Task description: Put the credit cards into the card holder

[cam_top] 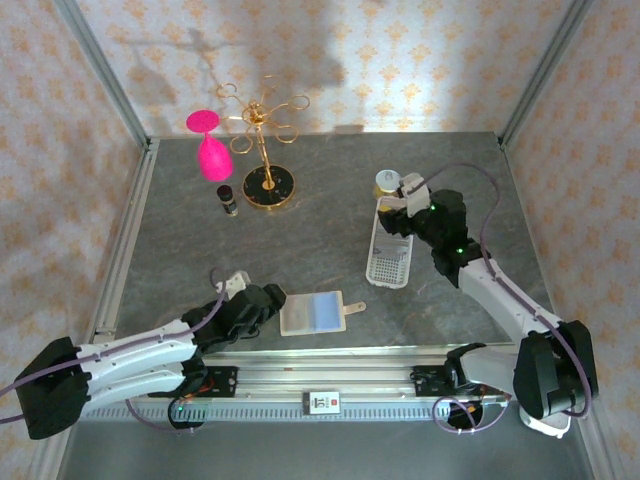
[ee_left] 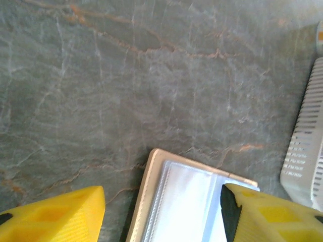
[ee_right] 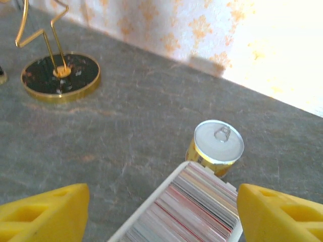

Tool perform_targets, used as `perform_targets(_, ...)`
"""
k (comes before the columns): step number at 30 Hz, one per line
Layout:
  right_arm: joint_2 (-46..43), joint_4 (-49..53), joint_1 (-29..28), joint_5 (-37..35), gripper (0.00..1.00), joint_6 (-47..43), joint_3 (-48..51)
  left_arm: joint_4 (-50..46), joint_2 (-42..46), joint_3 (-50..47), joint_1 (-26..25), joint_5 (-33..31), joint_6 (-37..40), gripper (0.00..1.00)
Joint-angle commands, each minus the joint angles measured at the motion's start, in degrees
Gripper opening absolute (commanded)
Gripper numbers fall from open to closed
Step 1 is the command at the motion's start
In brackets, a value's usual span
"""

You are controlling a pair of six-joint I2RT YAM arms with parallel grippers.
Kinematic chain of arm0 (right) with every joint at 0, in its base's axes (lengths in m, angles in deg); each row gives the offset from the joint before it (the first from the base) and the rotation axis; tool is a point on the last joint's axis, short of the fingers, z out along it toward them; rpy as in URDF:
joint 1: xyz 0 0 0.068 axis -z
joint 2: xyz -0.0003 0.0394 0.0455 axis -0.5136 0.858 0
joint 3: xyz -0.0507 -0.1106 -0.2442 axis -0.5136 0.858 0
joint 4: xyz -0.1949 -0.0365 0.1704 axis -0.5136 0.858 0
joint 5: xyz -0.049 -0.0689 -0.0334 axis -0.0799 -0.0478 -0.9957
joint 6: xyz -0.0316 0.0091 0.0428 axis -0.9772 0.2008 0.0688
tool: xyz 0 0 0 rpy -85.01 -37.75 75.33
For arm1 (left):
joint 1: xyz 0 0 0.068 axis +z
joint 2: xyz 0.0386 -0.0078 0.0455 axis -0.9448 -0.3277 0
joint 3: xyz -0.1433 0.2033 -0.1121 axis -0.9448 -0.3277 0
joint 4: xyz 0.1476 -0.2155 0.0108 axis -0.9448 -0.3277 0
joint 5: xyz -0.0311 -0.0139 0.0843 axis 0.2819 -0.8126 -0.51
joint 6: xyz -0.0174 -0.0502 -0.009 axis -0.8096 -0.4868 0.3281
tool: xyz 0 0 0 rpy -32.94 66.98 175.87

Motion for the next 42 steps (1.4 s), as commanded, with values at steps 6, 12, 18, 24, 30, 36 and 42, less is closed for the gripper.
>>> perform_targets(6,0.52,-2.71,0.39,3.86,0.73,-3.83,-2.89,-0.02,-2.04,4.60,-0.19,-7.55,-0.89,0.65)
perform_targets(12,0.54,5.38,0.39,8.12,0.75,-16.98,-6.64,-0.01,-3.54,5.80,-0.18,-4.15,2.36,0.65)
perform_targets(18,-0.07,21.13,0.78,5.71,0.76,-38.26,-9.17,-0.64,-4.17,6.03,-0.22,-0.98,3.93,0.69)
perform_targets(24,4.04,25.21,0.91,1.56,0.77,-49.90,-8.36,0.79,-3.86,4.59,-0.18,1.64,3.95,0.73)
perform_targets(30,9.45,25.93,0.53,2.14,0.83,-53.00,-9.87,0.82,-1.12,3.19,-0.01,2.16,2.81,0.76)
perform_targets(36,12.47,24.87,-1.31,0.37,0.90,-55.89,-8.20,1.18,1.18,1.88,0.23,1.07,2.91,0.79)
perform_targets(42,15.41,21.53,-3.16,-2.21,0.91,-57.58,-7.70,4.03,1.36,-1.22,0.44,2.27,1.57,0.79)
